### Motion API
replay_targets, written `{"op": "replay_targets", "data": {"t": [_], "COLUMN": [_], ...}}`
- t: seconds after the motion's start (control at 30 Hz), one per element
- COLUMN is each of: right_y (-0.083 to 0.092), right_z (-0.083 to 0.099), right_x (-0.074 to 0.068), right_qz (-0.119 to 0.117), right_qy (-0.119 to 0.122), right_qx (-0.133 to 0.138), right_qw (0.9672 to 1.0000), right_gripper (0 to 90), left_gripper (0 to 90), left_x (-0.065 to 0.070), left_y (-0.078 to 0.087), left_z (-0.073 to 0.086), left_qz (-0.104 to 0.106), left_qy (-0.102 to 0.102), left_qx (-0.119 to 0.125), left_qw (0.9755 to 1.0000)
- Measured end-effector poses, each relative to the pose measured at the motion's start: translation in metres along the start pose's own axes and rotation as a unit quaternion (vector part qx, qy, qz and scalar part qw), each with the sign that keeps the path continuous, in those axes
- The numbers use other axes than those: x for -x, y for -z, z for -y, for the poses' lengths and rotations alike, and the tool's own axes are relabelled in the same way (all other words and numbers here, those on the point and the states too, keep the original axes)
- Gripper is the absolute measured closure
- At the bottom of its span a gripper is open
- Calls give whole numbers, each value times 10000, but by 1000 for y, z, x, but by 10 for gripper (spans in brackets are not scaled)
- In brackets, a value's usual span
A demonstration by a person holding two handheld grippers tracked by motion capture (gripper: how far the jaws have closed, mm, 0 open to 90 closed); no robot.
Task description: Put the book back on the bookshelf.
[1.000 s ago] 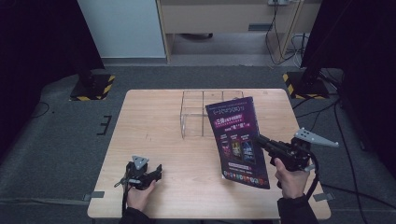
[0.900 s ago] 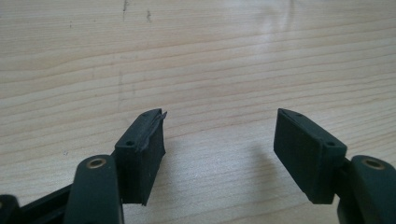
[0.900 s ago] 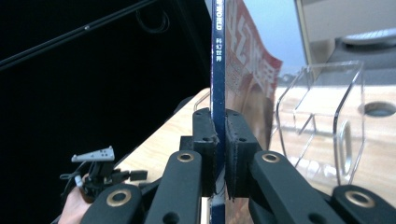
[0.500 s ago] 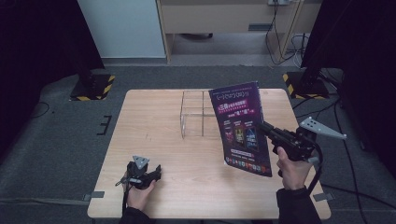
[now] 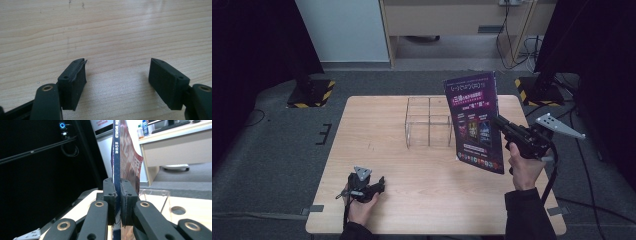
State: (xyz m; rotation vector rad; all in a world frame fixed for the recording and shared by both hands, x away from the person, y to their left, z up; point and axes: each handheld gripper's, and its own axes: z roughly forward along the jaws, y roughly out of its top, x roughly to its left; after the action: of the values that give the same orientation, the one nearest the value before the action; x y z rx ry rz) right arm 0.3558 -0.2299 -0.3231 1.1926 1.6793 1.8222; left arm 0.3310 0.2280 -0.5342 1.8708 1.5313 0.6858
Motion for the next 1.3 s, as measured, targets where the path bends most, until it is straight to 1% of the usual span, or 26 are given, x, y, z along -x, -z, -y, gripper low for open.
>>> {"op": "replay_targets", "data": {"t": [0.03,0.07,0.13,0.2,0.4,0.5,0.67,0.8,0.83,0.87,0.93,1.03,1.07,1.1,1.17,1.2,1.3], "right_y": [0,-3,-4,-7,-15,-25,-39,-52,-52,-60,-66,-77,-77,-82,-84,-88,-93], "right_z": [0,-1,-2,-4,-7,-9,-10,-6,-6,-2,2,8,8,12,13,19,26], "right_x": [0,2,3,5,11,15,22,27,27,30,31,35,35,37,37,39,40], "right_qz": [0,49,118,168,300,406,468,575,575,625,662,703,703,738,753,790,853], "right_qy": [0,-16,9,-20,15,39,-12,10,10,23,57,36,36,36,54,99,89], "right_qx": [0,87,164,237,362,471,567,552,552,539,541,511,511,490,483,499,502], "right_qw": [10000,9999,9998,9996,9989,9981,9973,9968,9968,9966,9963,9962,9962,9961,9960,9956,9950], "right_gripper": [851,850,850,850,850,850,850,850,850,850,850,850,850,850,850,850,850], "left_gripper": [289,288,289,288,287,287,287,287,287,287,287,288,288,288,288,288,288], "left_x": [0,0,0,0,0,0,0,0,0,0,0,0,0,0,0,0,0], "left_y": [0,0,0,0,0,0,0,0,0,0,0,0,0,0,0,0,0], "left_z": [0,0,0,0,0,0,0,0,0,0,0,0,0,0,0,0,0], "left_qz": [0,2,3,4,9,9,6,7,7,8,9,9,9,9,10,10,15], "left_qy": [0,-2,0,-1,-1,6,6,-2,-2,-1,0,1,1,0,0,0,3], "left_qx": [0,-1,-1,-1,-2,4,5,4,4,4,4,4,4,4,4,4,4], "left_qw": [10000,10000,10000,10000,10000,10000,10000,10000,10000,10000,10000,10000,10000,10000,10000,10000,10000]}}
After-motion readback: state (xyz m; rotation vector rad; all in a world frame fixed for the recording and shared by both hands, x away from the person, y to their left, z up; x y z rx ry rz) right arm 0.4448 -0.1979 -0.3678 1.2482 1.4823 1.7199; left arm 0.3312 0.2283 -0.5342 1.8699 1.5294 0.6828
